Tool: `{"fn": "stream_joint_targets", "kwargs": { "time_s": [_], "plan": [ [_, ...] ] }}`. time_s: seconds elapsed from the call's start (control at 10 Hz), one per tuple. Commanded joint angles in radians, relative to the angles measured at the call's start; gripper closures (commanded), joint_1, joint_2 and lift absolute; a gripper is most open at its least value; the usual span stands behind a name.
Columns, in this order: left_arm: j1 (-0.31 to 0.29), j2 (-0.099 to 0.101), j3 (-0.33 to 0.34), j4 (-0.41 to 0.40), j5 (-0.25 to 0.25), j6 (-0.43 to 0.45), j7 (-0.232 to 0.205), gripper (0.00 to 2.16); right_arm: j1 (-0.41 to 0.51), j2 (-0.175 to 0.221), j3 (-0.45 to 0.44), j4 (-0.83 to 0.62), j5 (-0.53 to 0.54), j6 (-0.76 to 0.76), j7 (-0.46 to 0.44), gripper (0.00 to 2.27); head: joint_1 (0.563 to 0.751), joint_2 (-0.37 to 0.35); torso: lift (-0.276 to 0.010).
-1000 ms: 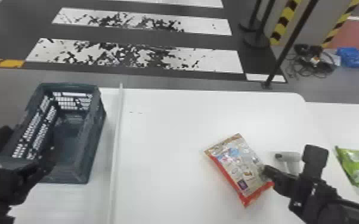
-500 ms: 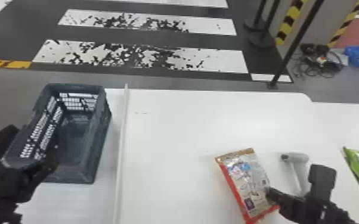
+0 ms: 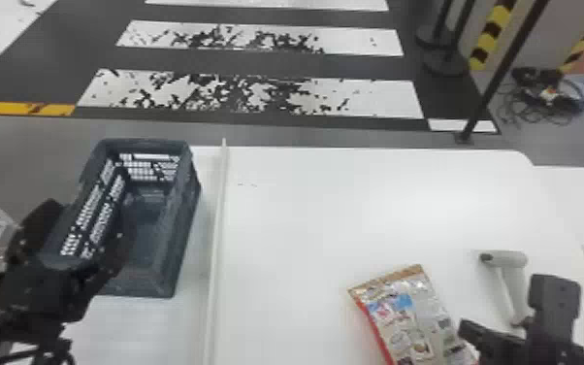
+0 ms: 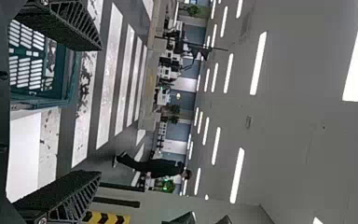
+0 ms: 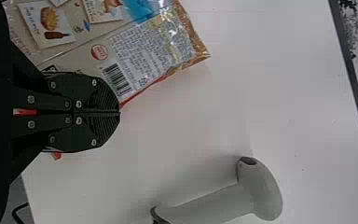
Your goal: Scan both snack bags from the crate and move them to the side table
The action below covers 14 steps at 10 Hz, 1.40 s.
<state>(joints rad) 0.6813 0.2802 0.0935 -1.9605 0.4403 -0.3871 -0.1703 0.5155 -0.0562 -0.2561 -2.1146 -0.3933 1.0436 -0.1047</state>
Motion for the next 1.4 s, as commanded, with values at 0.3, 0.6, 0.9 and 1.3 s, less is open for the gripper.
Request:
{"fn": "stream_joint_targets", "kwargs": {
  "time_s": [0.3, 0.6, 0.9, 1.3],
  "plan": [
    [-0.008, 0.002, -0.017, -0.008, -0.006, 0.012, 0.000, 0.04, -0.005, 0.007, -0.009, -0.108, -0.073, 0.054, 0.023, 2.24, 0.695, -0.027, -0.029],
    [-0.014, -0.006, -0.035, -0.009, -0.025, 0.021, 0.002, 0.04, 0.031, 0.009, 0.090, -0.125, -0.085, 0.066, 0.025, 2.24, 0.695, 0.045, -0.029],
    [-0.014, -0.004, -0.035, -0.009, -0.025, 0.021, 0.003, 0.04, 0.017, 0.007, 0.123, -0.093, -0.078, 0.057, 0.033, 2.24, 0.695, 0.099, -0.029],
    [-0.014, -0.003, -0.035, -0.008, -0.025, 0.021, 0.003, 0.04, -0.055, 0.007, 0.133, 0.048, -0.062, 0.014, 0.033, 2.24, 0.695, 0.115, -0.029]
  ]
}}
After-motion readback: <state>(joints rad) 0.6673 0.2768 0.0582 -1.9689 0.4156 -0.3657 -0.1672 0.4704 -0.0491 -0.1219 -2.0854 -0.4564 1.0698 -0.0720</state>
